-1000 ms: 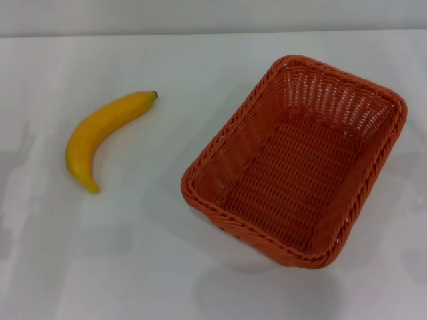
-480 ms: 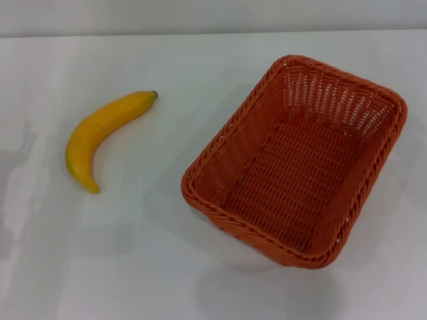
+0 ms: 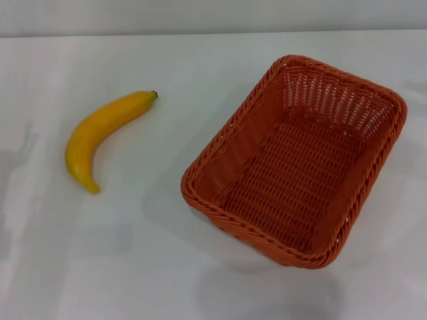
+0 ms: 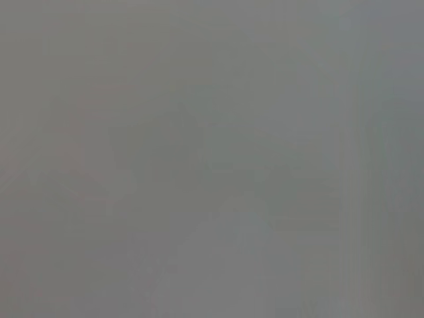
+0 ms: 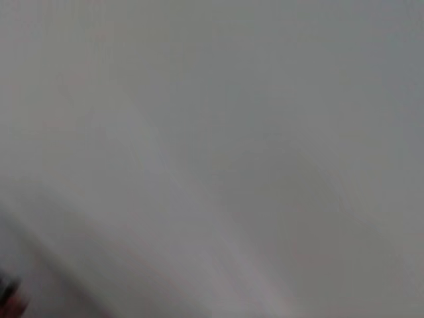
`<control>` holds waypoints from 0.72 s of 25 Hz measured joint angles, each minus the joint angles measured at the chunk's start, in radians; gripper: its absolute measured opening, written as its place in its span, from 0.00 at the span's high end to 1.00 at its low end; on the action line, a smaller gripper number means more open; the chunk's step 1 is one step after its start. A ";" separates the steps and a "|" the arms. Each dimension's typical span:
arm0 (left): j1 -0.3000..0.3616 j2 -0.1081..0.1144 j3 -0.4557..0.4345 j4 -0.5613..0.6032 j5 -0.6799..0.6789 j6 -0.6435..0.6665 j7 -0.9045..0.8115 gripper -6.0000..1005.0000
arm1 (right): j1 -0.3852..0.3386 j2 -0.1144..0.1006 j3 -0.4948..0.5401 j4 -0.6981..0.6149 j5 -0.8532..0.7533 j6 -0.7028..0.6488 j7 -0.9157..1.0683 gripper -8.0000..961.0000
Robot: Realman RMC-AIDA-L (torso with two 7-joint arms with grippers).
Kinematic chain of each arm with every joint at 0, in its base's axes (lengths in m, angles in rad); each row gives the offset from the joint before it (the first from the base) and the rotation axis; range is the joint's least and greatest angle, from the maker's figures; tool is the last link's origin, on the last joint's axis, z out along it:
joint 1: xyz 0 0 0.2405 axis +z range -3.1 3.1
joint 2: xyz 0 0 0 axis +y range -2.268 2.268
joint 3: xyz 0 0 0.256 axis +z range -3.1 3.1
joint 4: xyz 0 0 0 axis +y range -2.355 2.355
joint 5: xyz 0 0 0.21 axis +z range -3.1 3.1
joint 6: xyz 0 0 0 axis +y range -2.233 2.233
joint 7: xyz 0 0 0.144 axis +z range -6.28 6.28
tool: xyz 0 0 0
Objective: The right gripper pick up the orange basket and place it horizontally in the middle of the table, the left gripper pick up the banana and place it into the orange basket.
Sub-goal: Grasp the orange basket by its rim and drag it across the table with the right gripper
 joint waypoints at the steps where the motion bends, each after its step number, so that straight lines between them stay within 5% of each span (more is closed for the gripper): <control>1: 0.000 0.001 0.000 0.002 0.000 0.000 -0.004 0.13 | 0.013 -0.006 0.000 -0.001 -0.023 -0.018 0.012 0.13; 4: -0.003 0.002 0.000 0.007 0.001 0.000 -0.010 0.13 | 0.091 -0.031 -0.001 -0.007 -0.153 -0.113 0.062 0.13; 11: -0.026 0.003 0.000 0.001 0.003 -0.003 -0.010 0.14 | 0.225 -0.051 -0.115 -0.066 -0.344 -0.132 0.116 0.13; 18: -0.035 0.003 0.000 -0.001 0.018 -0.011 -0.004 0.14 | 0.336 -0.028 -0.193 -0.132 -0.461 -0.114 0.167 0.13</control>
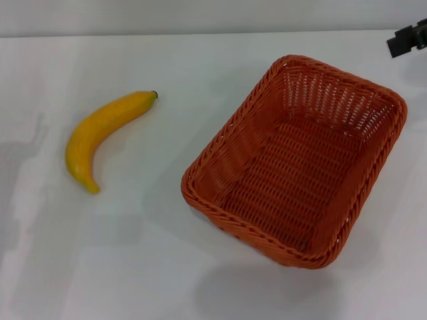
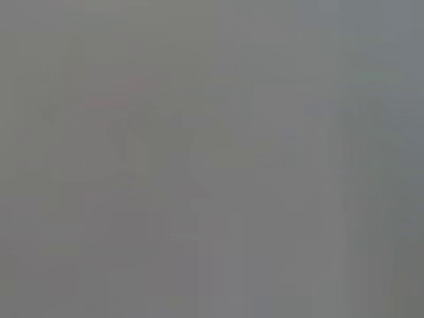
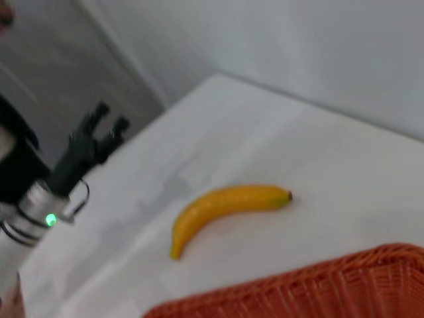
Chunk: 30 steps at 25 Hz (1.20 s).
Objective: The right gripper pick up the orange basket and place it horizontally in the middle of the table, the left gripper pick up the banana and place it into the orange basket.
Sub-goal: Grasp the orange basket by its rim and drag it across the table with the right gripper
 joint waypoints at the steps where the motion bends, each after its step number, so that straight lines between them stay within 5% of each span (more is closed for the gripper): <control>1: -0.001 0.000 0.000 0.000 0.002 -0.004 0.000 0.14 | 0.006 0.006 -0.016 -0.018 -0.009 0.001 0.008 0.13; 14: 0.006 0.001 0.000 0.007 0.030 -0.011 0.010 0.14 | 0.089 0.138 -0.095 -0.207 -0.291 0.104 0.068 0.13; 26: 0.005 0.001 0.000 0.002 0.030 -0.013 0.014 0.14 | 0.095 0.167 -0.158 -0.218 -0.302 0.226 0.075 0.13; 30: 0.001 0.001 0.000 0.000 0.031 -0.016 0.014 0.14 | 0.104 0.200 -0.179 -0.212 -0.388 0.265 0.093 0.13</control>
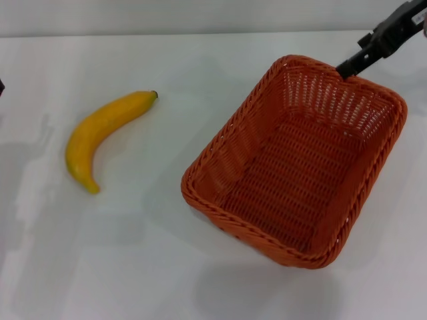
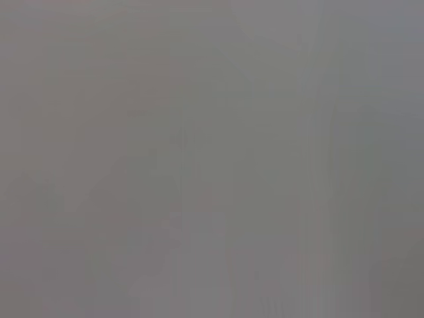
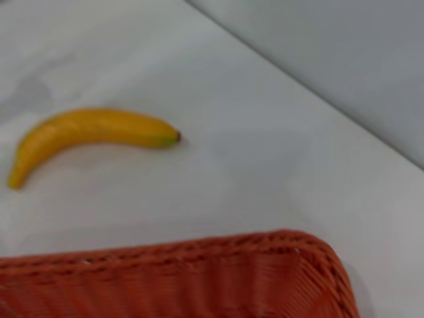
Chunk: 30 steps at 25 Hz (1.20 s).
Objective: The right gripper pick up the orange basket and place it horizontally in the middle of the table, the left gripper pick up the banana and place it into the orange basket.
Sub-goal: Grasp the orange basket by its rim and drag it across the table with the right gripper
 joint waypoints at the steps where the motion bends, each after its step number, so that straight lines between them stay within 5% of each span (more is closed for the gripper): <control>1: -0.001 0.000 0.000 0.000 0.000 0.000 0.000 0.14 | 0.004 0.013 0.000 0.001 -0.033 0.011 0.005 0.13; 7: -0.003 -0.002 0.000 -0.001 0.002 0.000 0.000 0.14 | 0.030 0.086 0.000 0.002 -0.194 0.073 0.010 0.13; 30: 0.000 -0.003 0.010 -0.001 0.004 -0.002 0.000 0.15 | 0.005 0.132 -0.068 0.030 -0.224 0.169 0.002 0.13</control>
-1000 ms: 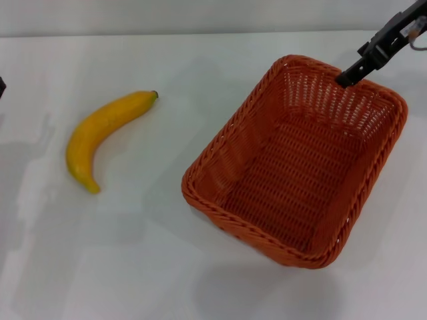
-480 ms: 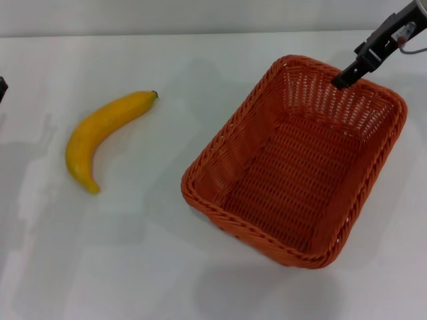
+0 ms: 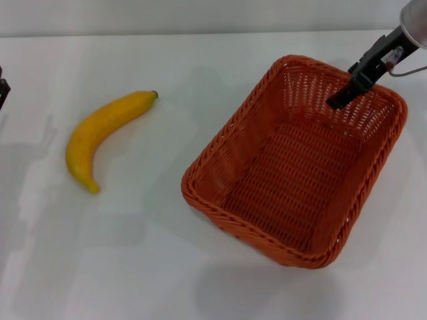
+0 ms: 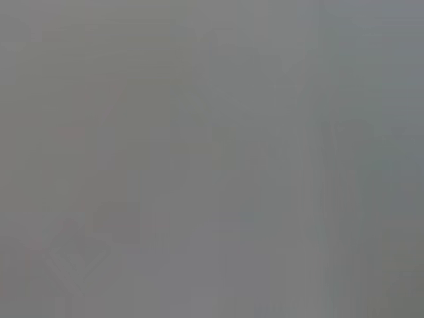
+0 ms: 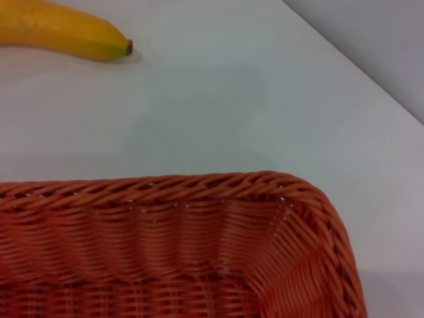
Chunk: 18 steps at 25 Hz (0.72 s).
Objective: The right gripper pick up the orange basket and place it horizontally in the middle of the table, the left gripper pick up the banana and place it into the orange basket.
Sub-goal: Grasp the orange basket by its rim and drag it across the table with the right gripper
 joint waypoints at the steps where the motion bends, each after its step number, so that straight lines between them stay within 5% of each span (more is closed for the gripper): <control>1: 0.000 0.000 0.000 0.000 0.000 0.000 0.000 0.15 | -0.001 0.001 -0.003 0.000 0.000 0.004 0.000 0.13; 9: 0.003 -0.001 0.002 0.000 0.000 0.000 -0.001 0.15 | -0.006 0.010 -0.031 0.010 -0.003 0.036 0.000 0.13; 18: 0.005 -0.003 0.016 0.000 0.000 0.000 -0.001 0.15 | -0.003 0.049 -0.044 0.050 -0.091 0.098 0.003 0.13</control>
